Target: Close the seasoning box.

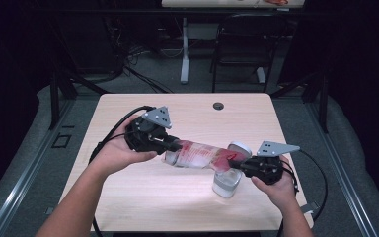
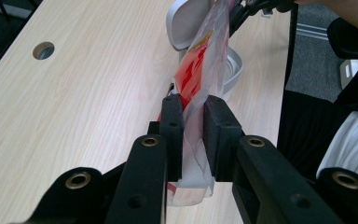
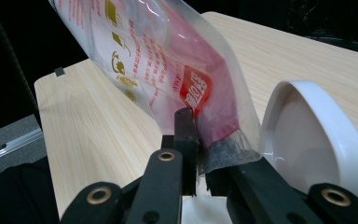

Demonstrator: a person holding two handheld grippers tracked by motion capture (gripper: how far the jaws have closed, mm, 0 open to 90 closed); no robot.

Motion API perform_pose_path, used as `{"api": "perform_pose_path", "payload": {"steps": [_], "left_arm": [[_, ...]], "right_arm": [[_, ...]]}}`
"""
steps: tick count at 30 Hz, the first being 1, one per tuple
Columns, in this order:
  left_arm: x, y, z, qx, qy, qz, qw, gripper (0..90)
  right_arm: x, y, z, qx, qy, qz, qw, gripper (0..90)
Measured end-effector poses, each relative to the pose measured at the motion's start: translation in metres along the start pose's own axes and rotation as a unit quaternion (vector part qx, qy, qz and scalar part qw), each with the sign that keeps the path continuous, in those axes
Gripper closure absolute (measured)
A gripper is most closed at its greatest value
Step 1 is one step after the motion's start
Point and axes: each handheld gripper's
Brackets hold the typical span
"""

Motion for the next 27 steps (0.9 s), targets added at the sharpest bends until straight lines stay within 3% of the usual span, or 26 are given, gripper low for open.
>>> {"api": "perform_pose_path", "payload": {"steps": [27], "left_arm": [[-0.0012, 0.0043, 0.0004, 0.005, 0.002, 0.003, 1.0, 79.0]], "right_arm": [[-0.0002, -0.0015, 0.0005, 0.002, -0.002, -0.002, 1.0, 86.6]]}}
Point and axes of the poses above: each handheld gripper's, and its own axes: x roughly forward along the jaws, y roughly out of its top, z roughly to its right, and after that the axes turned 15 degrees about -z, right-handed
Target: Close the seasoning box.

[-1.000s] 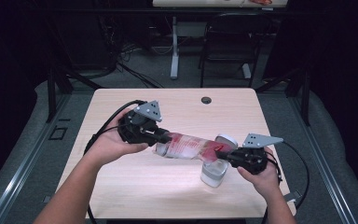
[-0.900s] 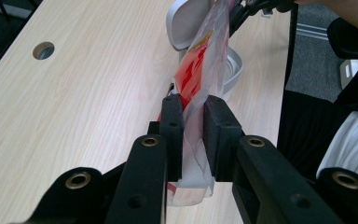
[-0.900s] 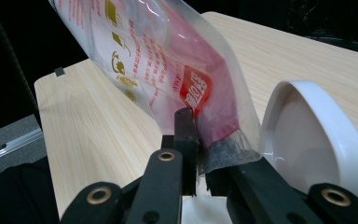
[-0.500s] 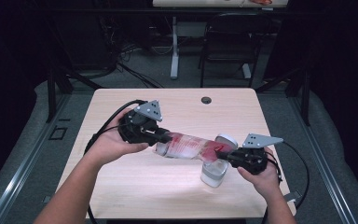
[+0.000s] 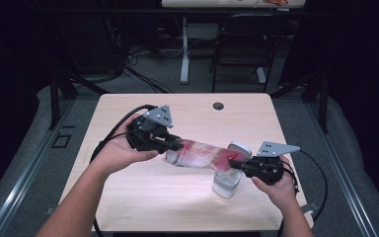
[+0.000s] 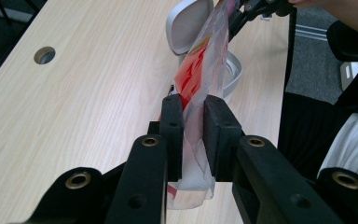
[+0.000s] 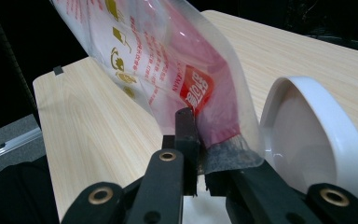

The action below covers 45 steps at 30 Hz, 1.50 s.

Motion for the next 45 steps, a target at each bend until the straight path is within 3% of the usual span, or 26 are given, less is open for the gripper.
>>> {"api": "perform_pose_path", "payload": {"steps": [45], "left_arm": [[-0.004, 0.017, 0.002, 0.016, 0.002, 0.012, 0.9998, 79.7]], "right_arm": [[-0.003, -0.006, 0.0, 0.005, -0.004, -0.008, 0.9999, 87.6]]}}
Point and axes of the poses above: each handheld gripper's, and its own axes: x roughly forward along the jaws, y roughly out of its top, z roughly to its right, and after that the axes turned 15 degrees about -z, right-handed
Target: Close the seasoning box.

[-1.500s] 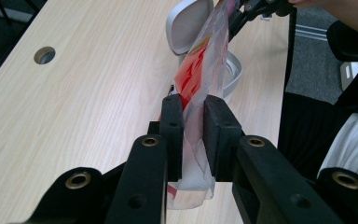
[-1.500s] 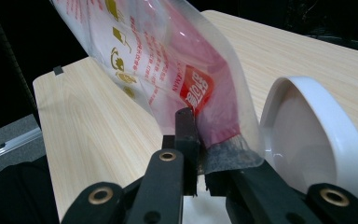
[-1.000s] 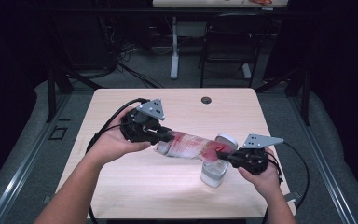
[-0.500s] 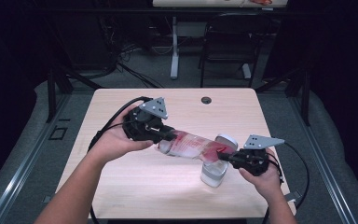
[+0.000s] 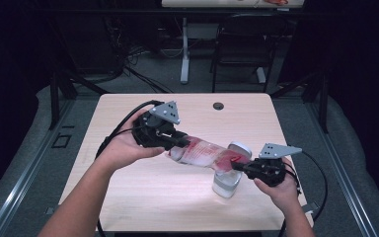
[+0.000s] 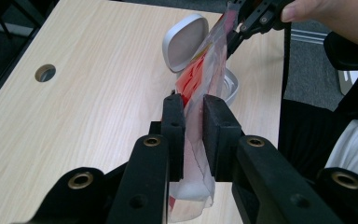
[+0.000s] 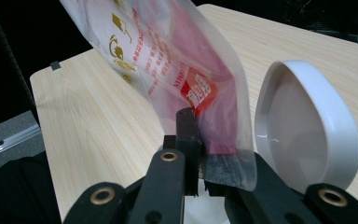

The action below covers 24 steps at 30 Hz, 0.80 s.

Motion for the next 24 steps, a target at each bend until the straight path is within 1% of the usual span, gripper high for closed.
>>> {"api": "perform_pose_path", "payload": {"steps": [4, 14, 18, 20, 21, 23, 24], "left_arm": [[-0.001, 0.003, 0.0, 0.005, -0.001, 0.002, 1.0, 79.8], [-0.003, 0.007, 0.002, 0.007, 0.001, 0.006, 1.0, 80.5], [-0.006, 0.007, 0.002, 0.007, 0.001, 0.016, 0.9999, 81.6], [-0.011, 0.005, 0.002, 0.006, 0.006, 0.027, 0.9996, 85.6], [-0.011, 0.005, 0.002, 0.006, 0.006, 0.027, 0.9996, 85.8], [-0.011, 0.003, 0.002, 0.005, 0.006, 0.027, 0.9996, 85.8], [-0.01, 0.003, 0.001, 0.004, 0.004, 0.029, 0.9996, 86.0]], "right_arm": [[0.0, 0.0, 0.001, 0.001, 0.001, -0.001, 1.0, 87.5], [0.0, -0.001, 0.001, 0.003, -0.001, 0.0, 1.0, 87.8], [-0.001, -0.001, 0.002, 0.004, -0.001, 0.0, 1.0, 87.8], [-0.001, -0.001, 0.002, 0.004, -0.006, -0.002, 1.0, 88.3], [-0.001, -0.001, 0.002, 0.004, -0.006, -0.002, 1.0, 88.3], [0.0, -0.001, 0.003, 0.006, 0.008, -0.005, 0.9999, 90.0], [0.0, -0.001, 0.005, 0.018, 0.014, -0.003, 0.9997, 90.0]]}}
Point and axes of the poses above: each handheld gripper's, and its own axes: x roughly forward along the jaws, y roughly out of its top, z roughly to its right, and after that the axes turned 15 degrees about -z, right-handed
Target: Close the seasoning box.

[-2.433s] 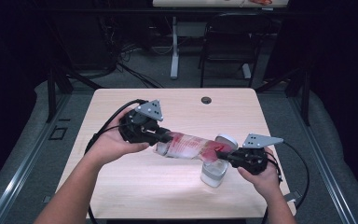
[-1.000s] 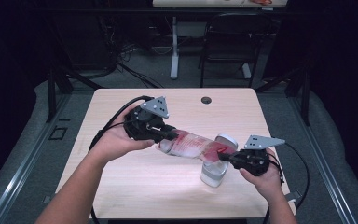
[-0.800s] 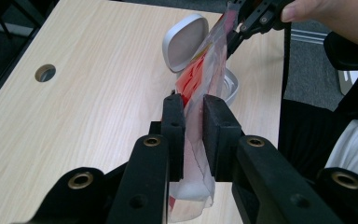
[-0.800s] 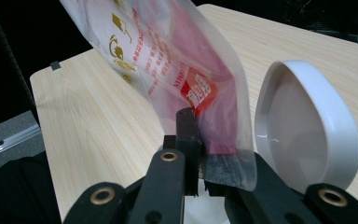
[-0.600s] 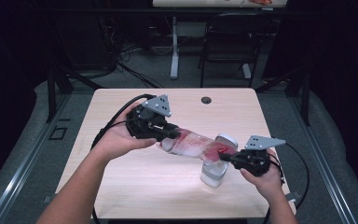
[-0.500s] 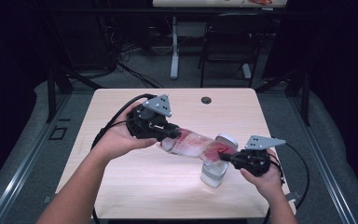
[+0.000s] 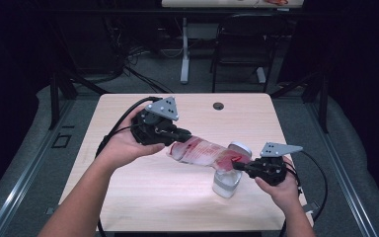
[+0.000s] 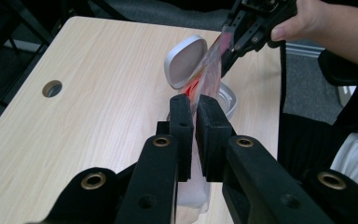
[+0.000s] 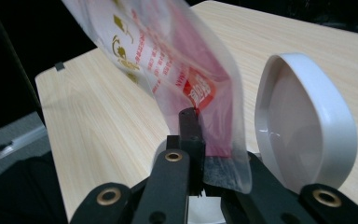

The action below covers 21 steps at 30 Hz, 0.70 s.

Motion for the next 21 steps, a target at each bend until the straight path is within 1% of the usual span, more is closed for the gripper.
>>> {"api": "perform_pose_path", "payload": {"steps": [3, 4, 7, 10, 15, 16, 17, 21], "left_arm": [[0.0009, 0.0003, 0.0009, 0.002, -0.001, 0.008, 1.0, 86.2], [0.0007, 0.001, 0.0015, 0.005, 0.001, 0.007, 1.0, 86.3], [0.001, 0.0028, 0.002, 0.005, 0.004, 0.006, 1.0, 86.3], [0.0014, 0.0037, 0.0012, 0.003, 0.007, 0.006, 1.0, 86.7], [0.0019, 0.0048, 0.0007, 0.006, 0.015, 0.006, 0.9999, 88.5], [0.0016, 0.0054, 0.0009, 0.006, 0.013, 0.004, 0.9999, 88.5], [0.002, 0.006, 0.0013, 0.008, 0.015, 0.007, 0.9998, 88.8], [0.0013, 0.0092, 0.0033, 0.013, 0.018, 0.001, 0.9998, 89.4]], "right_arm": [[0.0003, 0.0002, 0.001, 0.002, -0.002, -0.002, 1.0, 90.0], [0.0002, -0.0002, 0.0013, 0.002, -0.001, -0.002, 1.0, 90.0], [-0.0004, -0.0014, 0.0021, -0.001, 0.005, -0.003, 1.0, 90.0], [-0.0003, -0.0014, 0.0019, -0.001, 0.003, -0.002, 1.0, 90.0], [0.0002, -0.0025, 0.0028, 0.002, 0.005, 0.004, 1.0, 90.0], [0.0002, -0.0025, 0.0028, 0.002, 0.005, 0.004, 1.0, 90.0], [0.0002, -0.0025, 0.0029, 0.002, 0.005, 0.004, 1.0, 90.0], [0.0006, -0.0029, 0.0032, 0.005, 0.004, 0.007, 1.0, 90.0]]}}
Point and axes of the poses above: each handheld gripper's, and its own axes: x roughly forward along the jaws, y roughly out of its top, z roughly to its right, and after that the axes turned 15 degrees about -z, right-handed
